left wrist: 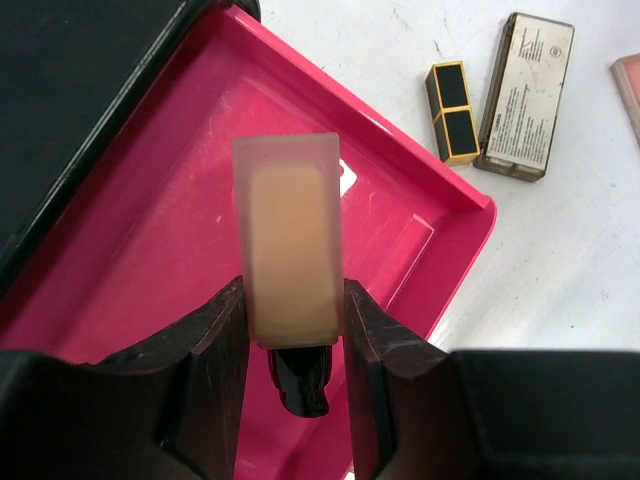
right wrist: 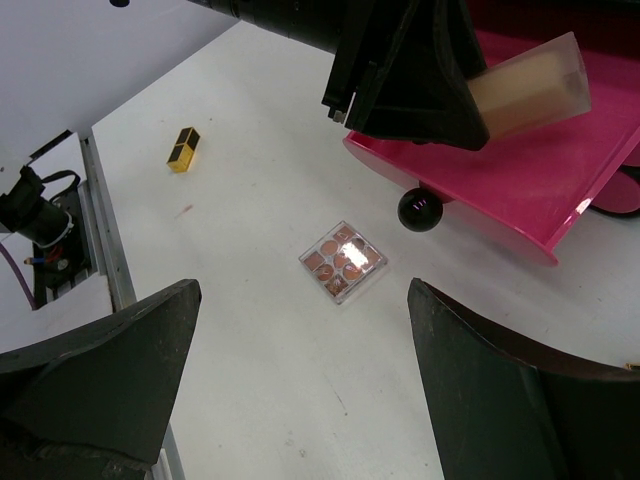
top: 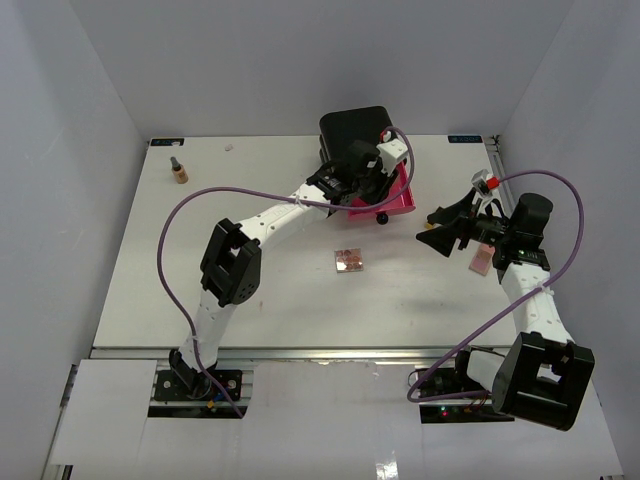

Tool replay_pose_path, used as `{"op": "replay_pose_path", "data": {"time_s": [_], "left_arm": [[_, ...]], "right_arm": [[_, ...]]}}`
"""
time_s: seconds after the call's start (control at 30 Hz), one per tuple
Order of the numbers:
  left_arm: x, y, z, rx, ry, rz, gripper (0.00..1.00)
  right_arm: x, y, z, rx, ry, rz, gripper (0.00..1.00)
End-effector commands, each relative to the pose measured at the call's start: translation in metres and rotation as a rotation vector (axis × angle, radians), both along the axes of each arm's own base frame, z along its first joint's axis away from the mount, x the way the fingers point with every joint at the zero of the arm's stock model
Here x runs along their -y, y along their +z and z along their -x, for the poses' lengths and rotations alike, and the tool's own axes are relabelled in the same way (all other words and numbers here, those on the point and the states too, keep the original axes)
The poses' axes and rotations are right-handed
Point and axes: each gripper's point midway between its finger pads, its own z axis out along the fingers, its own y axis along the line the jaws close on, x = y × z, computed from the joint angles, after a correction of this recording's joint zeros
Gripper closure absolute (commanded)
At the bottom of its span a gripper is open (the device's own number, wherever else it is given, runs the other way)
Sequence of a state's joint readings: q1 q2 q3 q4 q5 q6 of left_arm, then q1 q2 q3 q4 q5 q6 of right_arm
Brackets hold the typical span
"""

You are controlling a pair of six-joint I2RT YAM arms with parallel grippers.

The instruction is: Organize the makeup

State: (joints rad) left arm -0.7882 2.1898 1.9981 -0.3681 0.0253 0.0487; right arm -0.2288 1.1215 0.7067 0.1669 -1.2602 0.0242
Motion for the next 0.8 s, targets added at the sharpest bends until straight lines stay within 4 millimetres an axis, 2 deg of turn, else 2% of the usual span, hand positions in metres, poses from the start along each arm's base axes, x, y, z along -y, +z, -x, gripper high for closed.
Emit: {"op": "replay_pose_path", "data": {"time_s": [0.0,0.13,0.47,0.77], "left_arm": [[0.0042,0.0376,-0.0042,0.086,-0.014,0.035,0.88],[0.0040,0.0321,-0.0044,0.080,-0.014,0.025,0.82],[0.0023,0.0365,-0.0029,0.085,-0.016,0.026,0.57],[-0.0010,0.0375,0.0002,0.083,-0.017,0.020,0.45]], "right_arm": [[0.0009,0.0021,-0.0004,0.022,0.017,-0.004,0.09],[0.0017,0.0018,-0.0008,0.020,0.015,-0.005,0.09],[0.0049,0.0013,-0.0014,0.015,0.006,-0.009,0.09],[0.0065,0.0004,-0.0020,0.008,0.001,-0.013,0.09]]}}
